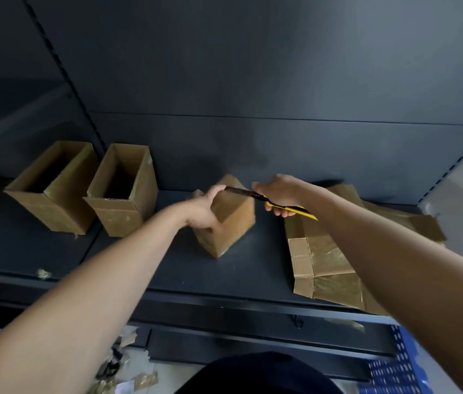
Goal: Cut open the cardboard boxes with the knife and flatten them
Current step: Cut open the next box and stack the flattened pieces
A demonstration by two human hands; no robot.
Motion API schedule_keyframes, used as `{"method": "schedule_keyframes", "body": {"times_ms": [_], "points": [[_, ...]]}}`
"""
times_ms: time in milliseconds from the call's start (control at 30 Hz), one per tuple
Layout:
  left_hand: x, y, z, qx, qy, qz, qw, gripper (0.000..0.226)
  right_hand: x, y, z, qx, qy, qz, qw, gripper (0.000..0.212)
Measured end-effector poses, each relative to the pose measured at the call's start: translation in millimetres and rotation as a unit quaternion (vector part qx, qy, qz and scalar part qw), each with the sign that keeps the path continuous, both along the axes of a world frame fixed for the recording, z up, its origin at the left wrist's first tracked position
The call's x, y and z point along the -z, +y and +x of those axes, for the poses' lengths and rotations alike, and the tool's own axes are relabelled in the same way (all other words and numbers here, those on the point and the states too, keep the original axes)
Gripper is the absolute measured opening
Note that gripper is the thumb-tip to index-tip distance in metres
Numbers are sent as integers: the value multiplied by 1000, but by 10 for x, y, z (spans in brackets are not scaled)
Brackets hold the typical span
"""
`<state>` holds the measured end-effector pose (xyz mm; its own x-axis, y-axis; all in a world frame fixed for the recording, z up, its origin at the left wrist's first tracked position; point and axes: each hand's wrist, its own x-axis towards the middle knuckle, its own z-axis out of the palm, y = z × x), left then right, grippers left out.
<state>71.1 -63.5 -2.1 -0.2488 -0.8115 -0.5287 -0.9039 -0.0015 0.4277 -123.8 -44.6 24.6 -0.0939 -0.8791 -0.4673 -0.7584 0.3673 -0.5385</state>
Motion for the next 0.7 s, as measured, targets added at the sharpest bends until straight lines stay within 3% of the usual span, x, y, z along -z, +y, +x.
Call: {"method": "schedule_keyframes", "body": {"times_ms": [67, 300, 700], "points": [[8, 10, 76, 33, 42, 7, 999, 114, -70, 29, -44, -56, 50, 6, 997, 61], [35, 27, 61, 105, 64, -31, 992, 94, -228, 48, -4, -171, 189, -4, 967, 65], [145, 44, -4, 110, 101, -15, 989, 93, -384, 26, 130, -213, 286, 2, 934, 61]]}}
